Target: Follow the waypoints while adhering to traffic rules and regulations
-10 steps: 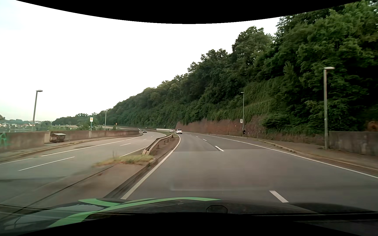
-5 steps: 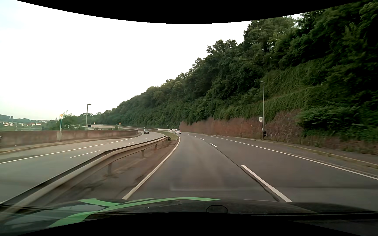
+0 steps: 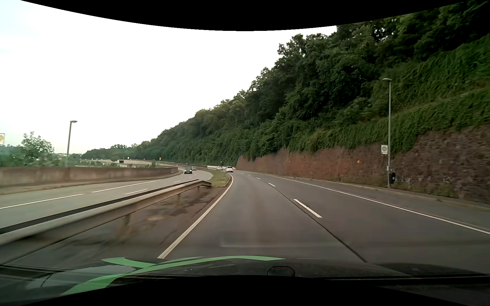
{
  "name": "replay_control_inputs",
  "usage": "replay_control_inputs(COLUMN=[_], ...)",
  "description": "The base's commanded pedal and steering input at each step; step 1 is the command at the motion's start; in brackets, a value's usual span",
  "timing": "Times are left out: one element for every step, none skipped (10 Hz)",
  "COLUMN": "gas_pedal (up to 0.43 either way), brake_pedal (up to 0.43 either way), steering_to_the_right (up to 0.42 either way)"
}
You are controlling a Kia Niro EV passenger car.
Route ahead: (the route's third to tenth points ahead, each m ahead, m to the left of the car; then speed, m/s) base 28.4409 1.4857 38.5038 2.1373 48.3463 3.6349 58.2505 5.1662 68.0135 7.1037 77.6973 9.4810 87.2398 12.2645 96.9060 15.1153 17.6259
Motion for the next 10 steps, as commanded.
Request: replay_control_inputs(gas_pedal=[0.197, 0.197, 0.197, 0.197, 0.197, 0.197, 0.197, 0.209, 0.209, 0.209], brake_pedal=[0.0, 0.0, 0.0, 0.0, 0.0, 0.0, 0.0, 0.0, 0.0, 0.0], steering_to_the_right=[-0.018, -0.018, -0.018, -0.017, -0.018, -0.018, -0.018, -0.018, -0.018, -0.018])
